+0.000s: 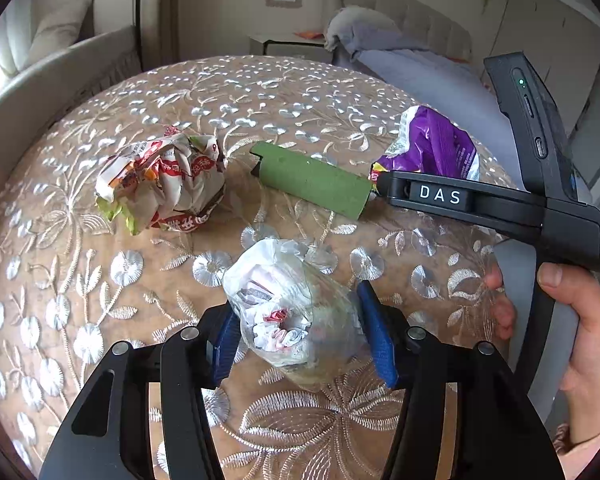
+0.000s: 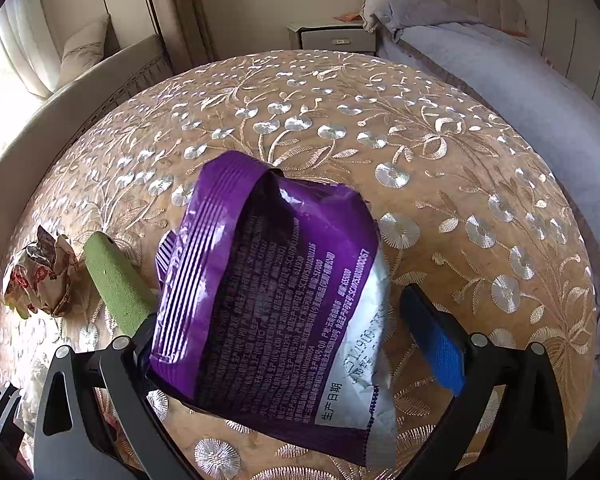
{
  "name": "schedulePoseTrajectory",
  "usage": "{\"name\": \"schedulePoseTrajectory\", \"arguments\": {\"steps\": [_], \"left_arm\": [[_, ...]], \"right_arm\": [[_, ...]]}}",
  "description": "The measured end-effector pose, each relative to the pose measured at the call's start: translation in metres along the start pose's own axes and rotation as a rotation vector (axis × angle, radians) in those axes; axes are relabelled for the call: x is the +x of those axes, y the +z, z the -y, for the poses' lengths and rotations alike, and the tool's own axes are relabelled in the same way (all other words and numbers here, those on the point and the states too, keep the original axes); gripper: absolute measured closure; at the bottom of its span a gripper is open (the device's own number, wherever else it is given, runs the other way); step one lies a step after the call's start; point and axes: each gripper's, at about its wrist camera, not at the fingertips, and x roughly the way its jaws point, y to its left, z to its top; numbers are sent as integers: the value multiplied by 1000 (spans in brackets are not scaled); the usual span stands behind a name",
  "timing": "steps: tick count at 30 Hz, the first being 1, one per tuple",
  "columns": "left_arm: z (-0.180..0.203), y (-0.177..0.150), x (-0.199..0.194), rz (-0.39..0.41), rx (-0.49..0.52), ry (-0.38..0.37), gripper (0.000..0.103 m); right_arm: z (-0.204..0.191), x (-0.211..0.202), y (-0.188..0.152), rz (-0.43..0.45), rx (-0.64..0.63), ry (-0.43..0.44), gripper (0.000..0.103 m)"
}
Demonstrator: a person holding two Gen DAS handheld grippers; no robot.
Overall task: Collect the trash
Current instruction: 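Grasp the clear plastic bag with the left tool while the right tool grasps the purple snack bag, then carry both bags over the white bin and open both tools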
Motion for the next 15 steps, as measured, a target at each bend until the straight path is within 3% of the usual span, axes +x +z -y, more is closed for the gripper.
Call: {"name": "schedulePoseTrajectory", "arguments": {"steps": [1,3,11,15], "left_arm": [[0,-3,-5,6,4,0,49],[1,-9,-13,18,15,0,49],[15,-31,-45,63,55,-12,49],[36,-42,-60,88,104,-44,49]], "right_arm": [[1,-3,-2,3,8,17,31],[8,-16,-9,19,47,80,33],[-1,-116,-84,198,-138,42,34],[6,-151,-123,246,-197,-14,34]]}}
